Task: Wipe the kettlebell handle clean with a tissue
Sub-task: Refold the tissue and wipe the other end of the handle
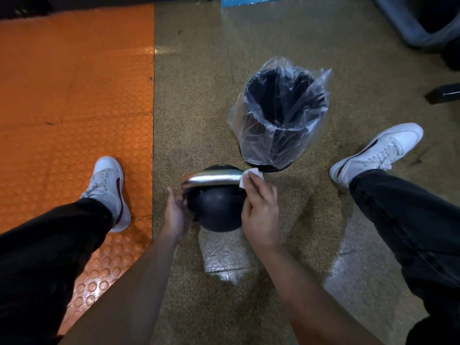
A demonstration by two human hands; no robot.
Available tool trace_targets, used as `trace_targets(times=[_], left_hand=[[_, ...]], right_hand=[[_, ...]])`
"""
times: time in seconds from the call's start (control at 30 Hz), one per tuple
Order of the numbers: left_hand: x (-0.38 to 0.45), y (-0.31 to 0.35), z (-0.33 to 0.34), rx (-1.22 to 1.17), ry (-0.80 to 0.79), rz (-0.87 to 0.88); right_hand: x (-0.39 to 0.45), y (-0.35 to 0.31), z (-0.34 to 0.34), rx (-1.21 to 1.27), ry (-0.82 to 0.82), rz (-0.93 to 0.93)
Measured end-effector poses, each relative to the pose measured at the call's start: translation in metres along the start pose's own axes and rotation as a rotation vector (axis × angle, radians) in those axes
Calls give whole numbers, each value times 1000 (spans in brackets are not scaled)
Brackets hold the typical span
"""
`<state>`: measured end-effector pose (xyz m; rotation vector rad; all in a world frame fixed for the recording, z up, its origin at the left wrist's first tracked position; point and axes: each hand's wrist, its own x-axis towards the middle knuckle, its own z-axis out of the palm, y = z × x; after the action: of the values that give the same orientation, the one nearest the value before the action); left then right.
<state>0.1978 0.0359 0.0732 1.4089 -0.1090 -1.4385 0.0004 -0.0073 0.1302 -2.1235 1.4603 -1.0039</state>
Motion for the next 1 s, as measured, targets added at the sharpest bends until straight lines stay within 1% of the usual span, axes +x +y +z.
trace_targets(times=[0.1, 0.17, 0.2, 0.3, 0.33, 0.37, 0.47, 0.5, 0.53, 0.57, 0.7, 0.73, 0.77, 0.87, 0.93, 1.0], left_hand=[[1, 0, -2, 13, -14, -16], [-1, 1, -3, 10, -8, -22], [-1, 0, -2, 14, -7, -24], [-2, 1, 2, 11, -6, -8], [-2, 2, 3, -5, -7, -9], [-1, 2, 1, -16, -7, -13], [1, -1, -2, -5, -20, -18], [1, 0, -3, -3, -22, -19], [0, 0, -4, -3, -23, -22], [0, -1, -5, -3, -20, -26], [2, -1, -3, -12, -10, -26], [2, -1, -3, -13, -13, -23], [2, -1, -4, -9, -16, -21], [2, -2, -5, 1, -31, -14], [2, -2, -4, -5, -24, -15], [2, -2, -3, -12, -15, -17]], right_hand=[[-5, 14, 1, 1, 10, 239], [9, 15, -1, 13, -19, 287], [16, 11, -3, 25, -23, 263], [20, 0, -7, 47, -1, 65], [14, 0, -7, 43, -6, 34], [6, 1, -6, 36, -14, 62], [-2, 11, -6, 41, -30, 322], [4, 15, -6, 42, -51, 371], [11, 16, -5, 35, -67, 376], [18, 13, -6, 25, -67, 344], [19, -1, -8, 36, -30, 99], [11, 1, -7, 30, -35, 92], [5, 5, -6, 23, -43, 128], [7, 17, -4, -14, -76, 285], [20, 12, -5, -2, -69, 254], [26, 1, -7, 17, -31, 139]])
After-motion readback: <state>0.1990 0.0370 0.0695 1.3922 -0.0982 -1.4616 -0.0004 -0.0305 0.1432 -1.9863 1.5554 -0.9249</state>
